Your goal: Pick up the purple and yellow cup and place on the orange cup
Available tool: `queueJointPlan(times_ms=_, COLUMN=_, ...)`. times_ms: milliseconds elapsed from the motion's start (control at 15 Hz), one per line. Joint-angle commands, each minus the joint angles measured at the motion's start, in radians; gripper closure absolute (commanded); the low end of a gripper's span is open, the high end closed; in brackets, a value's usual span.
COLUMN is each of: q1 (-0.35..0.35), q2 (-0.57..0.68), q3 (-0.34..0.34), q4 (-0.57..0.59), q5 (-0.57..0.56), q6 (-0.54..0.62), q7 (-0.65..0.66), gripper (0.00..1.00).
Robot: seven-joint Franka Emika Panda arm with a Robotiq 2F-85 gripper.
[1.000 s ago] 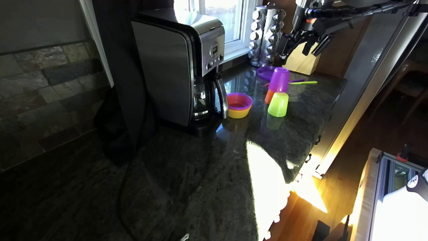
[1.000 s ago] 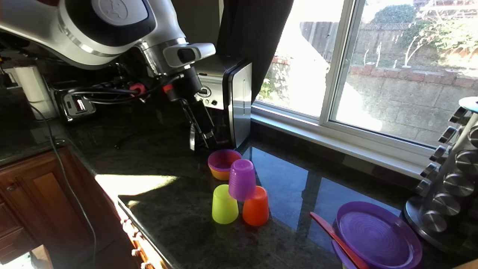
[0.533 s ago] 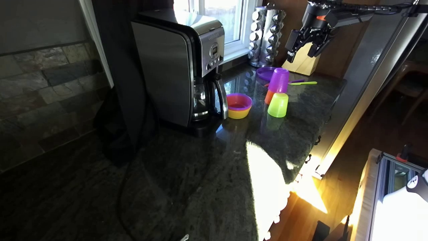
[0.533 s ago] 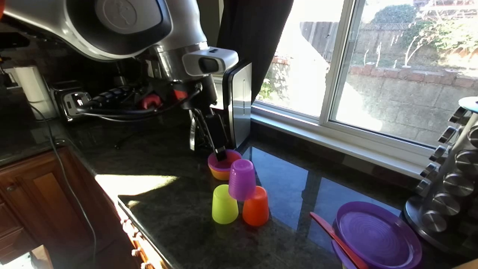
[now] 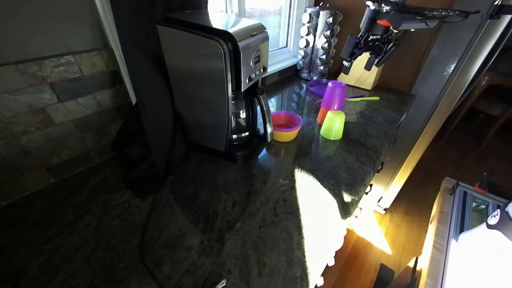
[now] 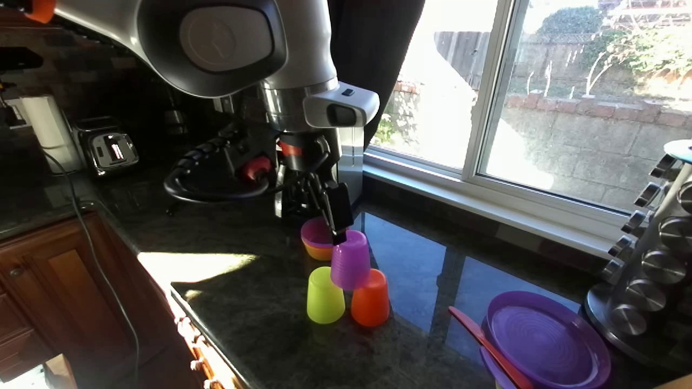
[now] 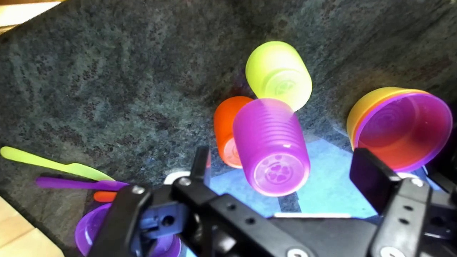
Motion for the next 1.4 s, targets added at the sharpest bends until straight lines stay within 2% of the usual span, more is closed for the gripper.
queueJointPlan(times_ms=0, q1=0.010, q2=0.069, q3=-0.005, q4=0.062, q5=0.023, q6=-0.024, q7=-0.017, gripper=0.00)
queueJointPlan(times_ms=600, q1=0.022, q2=0.195, q3=-0.001, q4=0.153, q5=0.023, q6=-0.052, q7=-0.014, gripper=0.00)
queueJointPlan(times_ms=1333, q1=0.026, q2=0.272, q3=0.000, q4=0.184, q5=0.014, q6=-0.057, q7=0.014, gripper=0.01)
